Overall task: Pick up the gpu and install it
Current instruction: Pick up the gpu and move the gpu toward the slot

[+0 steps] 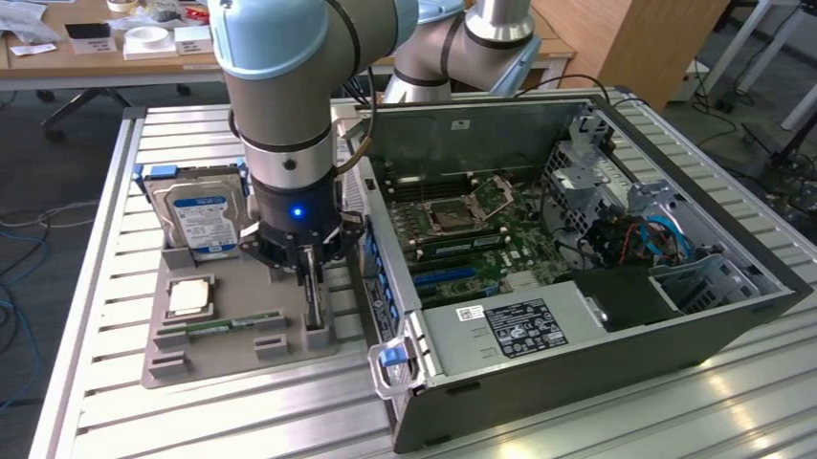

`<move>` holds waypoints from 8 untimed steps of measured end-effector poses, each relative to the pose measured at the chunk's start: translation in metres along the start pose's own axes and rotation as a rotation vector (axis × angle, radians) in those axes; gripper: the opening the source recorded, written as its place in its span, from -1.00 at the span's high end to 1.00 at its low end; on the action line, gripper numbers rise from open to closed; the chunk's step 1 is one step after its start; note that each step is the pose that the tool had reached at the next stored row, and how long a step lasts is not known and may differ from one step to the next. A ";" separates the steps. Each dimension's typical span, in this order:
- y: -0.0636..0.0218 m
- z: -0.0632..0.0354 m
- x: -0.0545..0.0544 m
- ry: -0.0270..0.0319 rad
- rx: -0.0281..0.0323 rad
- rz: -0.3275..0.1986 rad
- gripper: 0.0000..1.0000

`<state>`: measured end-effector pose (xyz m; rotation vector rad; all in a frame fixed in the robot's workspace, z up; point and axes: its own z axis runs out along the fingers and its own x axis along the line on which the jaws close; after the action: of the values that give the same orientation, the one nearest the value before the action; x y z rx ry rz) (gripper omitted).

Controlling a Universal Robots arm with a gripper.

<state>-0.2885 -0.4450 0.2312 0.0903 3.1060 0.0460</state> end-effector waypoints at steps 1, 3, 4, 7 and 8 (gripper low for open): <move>0.0000 0.0000 0.000 0.0000 0.0001 0.000 0.47; 0.0000 0.0000 0.000 -0.0001 0.0000 0.000 0.47; 0.0001 -0.0002 0.000 -0.0003 -0.0002 0.000 0.47; 0.0001 -0.0024 0.000 0.0000 0.0001 0.000 0.47; 0.0001 -0.0035 0.000 -0.0001 0.0000 0.000 0.47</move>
<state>-0.2885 -0.4450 0.2347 0.0904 3.1059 0.0460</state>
